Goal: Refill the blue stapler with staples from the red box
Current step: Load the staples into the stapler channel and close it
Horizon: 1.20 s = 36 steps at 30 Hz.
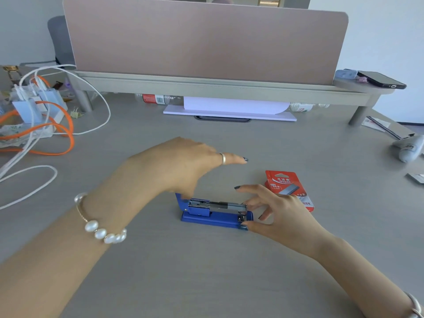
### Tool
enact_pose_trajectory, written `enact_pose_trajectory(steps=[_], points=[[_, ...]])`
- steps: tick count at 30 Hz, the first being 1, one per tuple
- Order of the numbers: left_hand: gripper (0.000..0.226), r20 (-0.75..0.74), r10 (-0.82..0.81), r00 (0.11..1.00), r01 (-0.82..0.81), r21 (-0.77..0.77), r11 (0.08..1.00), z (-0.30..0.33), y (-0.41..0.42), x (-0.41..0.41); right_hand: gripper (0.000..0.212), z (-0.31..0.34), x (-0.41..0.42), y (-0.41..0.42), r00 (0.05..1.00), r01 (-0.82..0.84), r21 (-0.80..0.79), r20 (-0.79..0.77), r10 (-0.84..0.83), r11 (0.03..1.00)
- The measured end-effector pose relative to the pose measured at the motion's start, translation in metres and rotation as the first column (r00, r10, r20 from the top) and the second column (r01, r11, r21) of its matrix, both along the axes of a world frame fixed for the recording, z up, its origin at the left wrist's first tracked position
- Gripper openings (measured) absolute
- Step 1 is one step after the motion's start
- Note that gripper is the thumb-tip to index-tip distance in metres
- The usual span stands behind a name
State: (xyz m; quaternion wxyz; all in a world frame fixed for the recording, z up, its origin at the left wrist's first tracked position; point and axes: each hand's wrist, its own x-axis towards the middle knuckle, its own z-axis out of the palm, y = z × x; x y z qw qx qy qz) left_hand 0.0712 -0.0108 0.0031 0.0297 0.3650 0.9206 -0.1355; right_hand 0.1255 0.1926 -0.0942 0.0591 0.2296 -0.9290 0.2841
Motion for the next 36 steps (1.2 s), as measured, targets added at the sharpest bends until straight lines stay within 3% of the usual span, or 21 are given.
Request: enact_pose_trajectory(steps=[3,5,7,9,12,16,21,25,31,36], points=[[0.087,0.033,-0.058,0.998,0.052,0.166,0.985,0.0,0.01,-0.002,0.066,-0.001,0.0,0.001,1.0,0.003,-0.019,0.0,-0.003,1.0],[0.069,0.024,-0.096,0.995,0.076,0.434,0.898,-0.004,0.015,0.0,0.065,-0.001,0.0,0.002,1.0,0.009,-0.021,0.003,-0.009,1.0],[0.052,0.113,-0.142,0.983,0.017,0.724,0.689,-0.008,0.023,0.004,0.06,-0.001,0.0,0.002,1.0,0.019,-0.021,0.014,-0.019,1.0],[0.037,0.218,-0.229,0.949,-0.103,0.898,0.429,-0.012,0.033,0.009,0.059,-0.001,0.0,0.002,1.0,0.019,-0.02,0.022,-0.018,1.0],[0.026,0.244,-0.244,0.939,-0.193,0.958,0.214,-0.02,0.047,0.009,0.064,-0.001,0.001,0.002,0.999,0.022,-0.031,0.038,-0.02,0.999],[0.026,0.284,-0.268,0.921,-0.257,0.957,0.133,-0.032,0.065,0.009,0.068,-0.001,0.001,0.001,0.998,0.044,-0.078,0.053,-0.04,0.996],[0.034,0.394,-0.302,0.868,-0.357,0.918,0.17,-0.058,0.079,0.01,0.067,0.0,0.003,0.002,0.996,0.069,-0.13,0.067,-0.061,0.989],[0.031,0.437,-0.246,0.865,-0.401,0.897,0.184,-0.075,0.067,0.008,0.052,0.0,0.002,0.005,0.995,0.036,-0.217,0.097,-0.016,0.976],[0.016,0.426,-0.119,0.897,-0.343,0.839,0.423,-0.075,0.025,0.004,0.032,-0.003,0.001,0.007,0.999,0.014,-0.327,0.041,0.0,0.945],[0.015,0.457,-0.13,0.88,-0.356,0.815,0.457,-0.091,-0.002,0.002,0.016,-0.004,-0.001,0.003,0.998,0.027,-0.342,-0.039,-0.043,0.939]])
